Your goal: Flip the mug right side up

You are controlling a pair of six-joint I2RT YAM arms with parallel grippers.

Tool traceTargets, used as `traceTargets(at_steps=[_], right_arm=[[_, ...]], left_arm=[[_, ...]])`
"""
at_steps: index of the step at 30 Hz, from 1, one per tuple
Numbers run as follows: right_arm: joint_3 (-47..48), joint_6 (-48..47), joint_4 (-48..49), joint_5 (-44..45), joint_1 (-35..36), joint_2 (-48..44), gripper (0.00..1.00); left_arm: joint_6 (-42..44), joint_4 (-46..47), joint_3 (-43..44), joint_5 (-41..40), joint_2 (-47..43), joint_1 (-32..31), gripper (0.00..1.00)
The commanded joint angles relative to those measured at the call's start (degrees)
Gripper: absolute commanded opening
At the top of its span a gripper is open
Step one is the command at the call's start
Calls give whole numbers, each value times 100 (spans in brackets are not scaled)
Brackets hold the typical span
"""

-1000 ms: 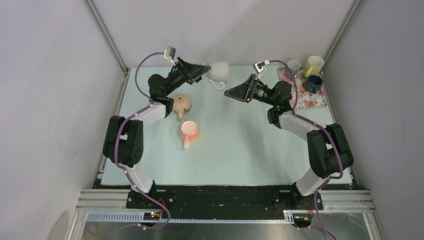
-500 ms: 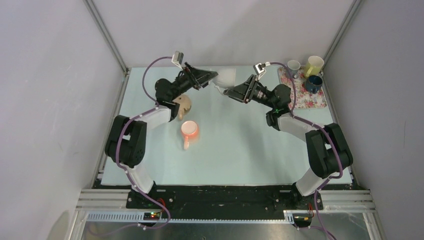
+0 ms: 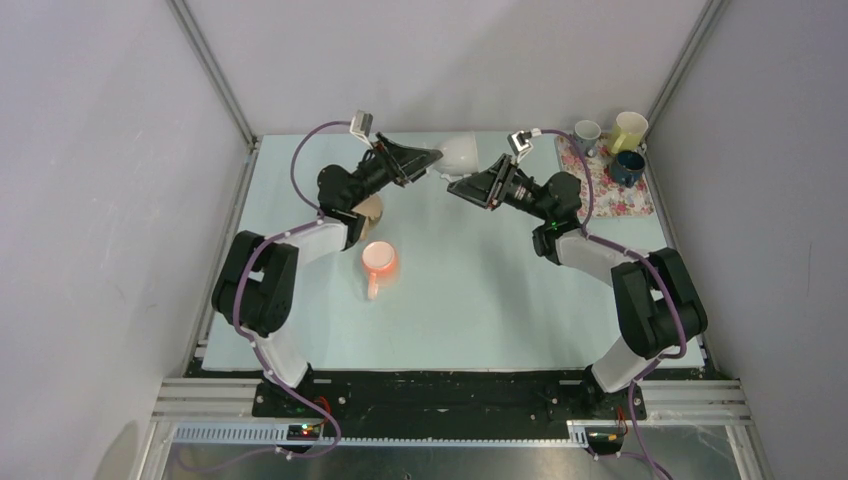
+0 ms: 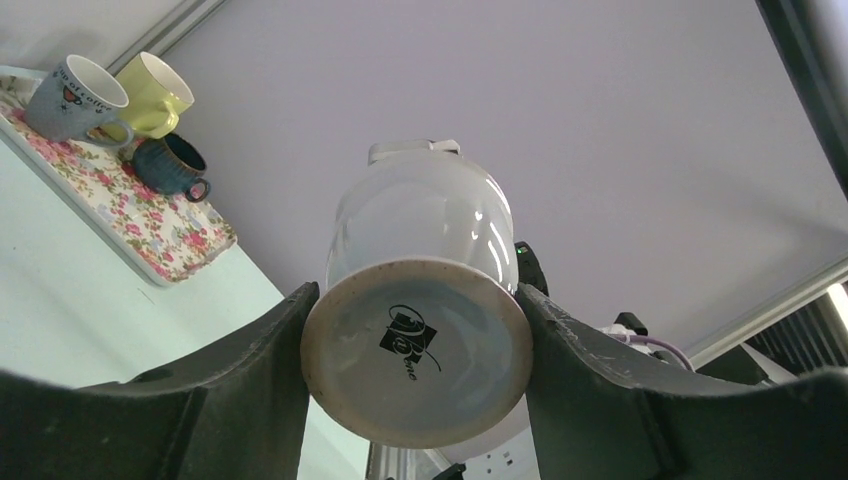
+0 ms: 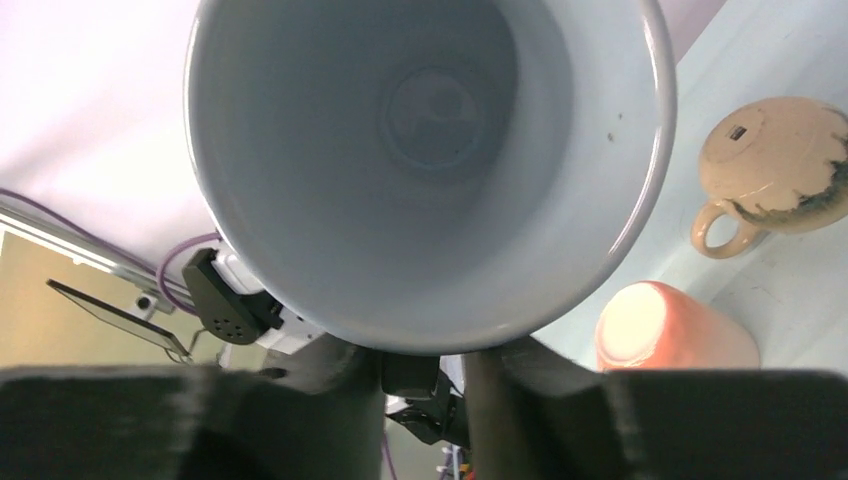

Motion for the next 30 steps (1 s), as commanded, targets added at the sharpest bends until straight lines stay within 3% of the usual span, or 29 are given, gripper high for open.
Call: traceTargets(at_steps=[1, 5, 8, 10, 12, 13, 14, 15, 17, 24, 30], right_arm=[[49, 32, 348, 144, -21, -385, 23], [40, -94, 64, 148, -186, -491, 0], [40, -267, -182, 116, -338, -577, 0], [44, -367, -272, 78, -445, -626, 0], [76, -529, -403, -13, -544, -677, 0], [124, -585, -480, -52, -619, -716, 0], [139, -714, -622, -124, -655, -737, 0], [176, -836, -682, -160, -741, -781, 0], [258, -1041, -894, -277, -905, -851, 0], [580, -2387, -2560, -705, -1992, -1211, 0], [657, -5189, -4770, -283, -3163, -1809, 0]], left_arm=[[358, 284, -76, 69, -80, -229, 0], [477, 182, -72, 122, -88, -228, 0], [541, 100, -50, 186, -128, -227, 2], [566, 46, 5, 261, -141, -227, 16], [565, 16, 61, 327, -156, -202, 39], [563, 12, 72, 331, -160, -184, 59], [562, 8, 84, 330, -186, -166, 69], [562, 8, 92, 334, -213, -126, 89], [542, 7, 114, 339, -253, -44, 98], [723, -274, 98, 377, -576, 658, 100], [1435, -1050, -8, 807, -1099, 1358, 100]])
